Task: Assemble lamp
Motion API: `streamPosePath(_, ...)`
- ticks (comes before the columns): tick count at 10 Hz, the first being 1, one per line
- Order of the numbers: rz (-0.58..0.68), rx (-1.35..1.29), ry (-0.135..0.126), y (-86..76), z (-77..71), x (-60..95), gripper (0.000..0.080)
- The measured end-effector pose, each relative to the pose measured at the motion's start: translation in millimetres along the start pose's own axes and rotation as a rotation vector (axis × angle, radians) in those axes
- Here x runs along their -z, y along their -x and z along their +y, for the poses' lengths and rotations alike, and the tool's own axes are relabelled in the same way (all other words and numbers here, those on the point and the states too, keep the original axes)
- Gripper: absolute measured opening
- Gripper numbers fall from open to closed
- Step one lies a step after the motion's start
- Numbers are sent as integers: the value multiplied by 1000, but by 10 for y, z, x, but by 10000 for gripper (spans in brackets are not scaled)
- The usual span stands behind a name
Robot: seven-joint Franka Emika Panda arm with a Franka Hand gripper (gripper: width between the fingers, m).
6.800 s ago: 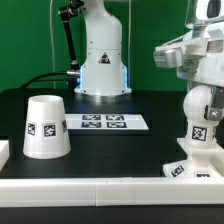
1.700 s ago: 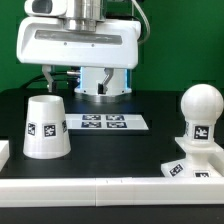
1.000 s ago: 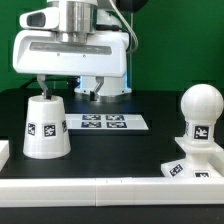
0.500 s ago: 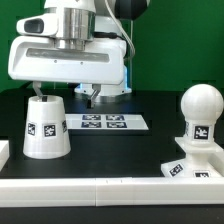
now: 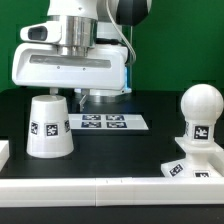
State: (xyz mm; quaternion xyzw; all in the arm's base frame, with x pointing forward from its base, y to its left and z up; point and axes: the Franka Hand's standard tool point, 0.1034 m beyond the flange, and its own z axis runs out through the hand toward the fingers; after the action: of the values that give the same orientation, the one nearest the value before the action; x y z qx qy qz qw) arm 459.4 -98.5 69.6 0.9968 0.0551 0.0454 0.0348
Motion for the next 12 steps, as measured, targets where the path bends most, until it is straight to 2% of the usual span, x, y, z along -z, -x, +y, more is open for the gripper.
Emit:
streamPosePath(1, 2, 0, 0, -7, 0, 5, 113)
streamPosePath(2, 2, 0, 0, -7, 0, 4, 42)
streamPosePath(6, 2, 1, 0, -8, -2, 5, 42)
streamPosePath(7, 3, -18, -3, -24, -48, 6, 42)
streamPosePath(9, 8, -96, -43, -201, -389, 52, 43)
streamPosePath(11, 17, -157, -97, -547, -611, 226, 44)
streamPosePath(12, 25, -192, -120, -711, -666, 327, 44)
